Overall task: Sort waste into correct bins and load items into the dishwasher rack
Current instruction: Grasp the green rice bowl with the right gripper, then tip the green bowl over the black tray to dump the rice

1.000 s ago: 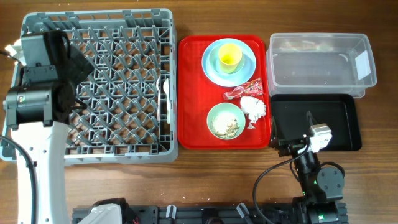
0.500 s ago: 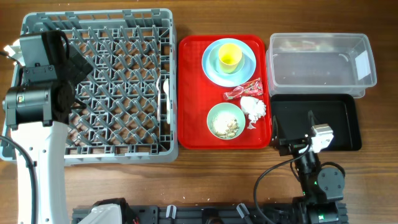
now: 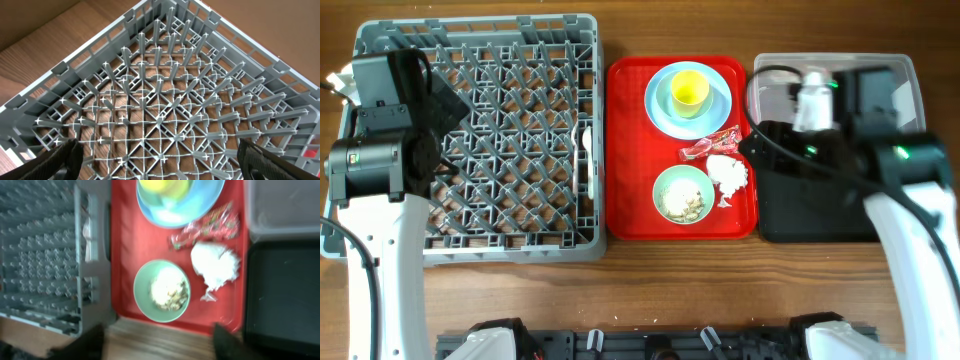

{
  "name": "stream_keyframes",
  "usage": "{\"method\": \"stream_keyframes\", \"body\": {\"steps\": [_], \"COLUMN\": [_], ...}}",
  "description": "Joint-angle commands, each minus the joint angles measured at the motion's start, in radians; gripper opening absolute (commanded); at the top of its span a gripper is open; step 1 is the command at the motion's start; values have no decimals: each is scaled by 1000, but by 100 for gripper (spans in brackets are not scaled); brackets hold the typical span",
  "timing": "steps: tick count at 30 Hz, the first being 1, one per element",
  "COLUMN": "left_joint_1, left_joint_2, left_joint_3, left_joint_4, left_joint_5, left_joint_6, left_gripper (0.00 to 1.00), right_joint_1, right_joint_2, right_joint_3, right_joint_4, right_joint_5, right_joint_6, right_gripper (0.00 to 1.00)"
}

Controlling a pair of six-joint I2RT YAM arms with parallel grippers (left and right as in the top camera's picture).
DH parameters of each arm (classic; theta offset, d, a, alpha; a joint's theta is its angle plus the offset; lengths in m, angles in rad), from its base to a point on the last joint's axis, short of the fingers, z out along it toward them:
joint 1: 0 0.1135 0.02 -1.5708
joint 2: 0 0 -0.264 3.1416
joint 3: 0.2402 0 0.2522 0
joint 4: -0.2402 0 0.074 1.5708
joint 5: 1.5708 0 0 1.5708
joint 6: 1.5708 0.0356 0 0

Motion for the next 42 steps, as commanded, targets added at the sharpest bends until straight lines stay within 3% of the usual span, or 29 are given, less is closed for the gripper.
{"method": "stream_keyframes", "body": {"steps": [1, 4, 8, 11, 13, 17, 21, 31, 35, 39, 42], "left_joint_1": [6, 6, 6, 6, 6, 6, 6, 6, 6, 6, 6], "left_joint_2": [-3, -3, -3, -3, -3, -3, -3, -3, -3, -3, -3], "left_joint_3": [8, 8, 8, 8, 8, 8, 8, 8, 8, 8, 8], "left_joint_4": [2, 2, 2, 2, 2, 2, 2, 2, 2, 2, 2], "left_joint_5": [-10, -10, -10, -10, -10, -10, -10, -10, -10, -10, -10], "left_joint_6": [-10, -10, -10, -10, -10, -10, -10, -10, -10, -10, -10], "left_gripper": [100, 100, 100, 100, 100, 100, 100, 100, 100, 100, 100], "right_joint_1": [171, 437, 628, 720, 742, 742, 740, 715, 568, 87, -332], "right_joint_2": [77, 116, 151, 220, 277, 423, 444, 155, -19, -105, -66], "right_joint_3": [-53, -186, -324, -337, -337, -337, -336, -293, -293, -306, -367], "right_joint_4": [33, 182, 429, 490, 512, 556, 555, 316, 173, 156, 234], "right_joint_5": [84, 256, 389, 558, 629, 629, 628, 621, 620, 261, -210], "right_joint_6": [68, 223, 294, 294, 293, 290, 282, 222, 199, -130, -320], "right_gripper": [54, 53, 47, 41, 40, 24, 4, 4, 4, 4, 4]}}
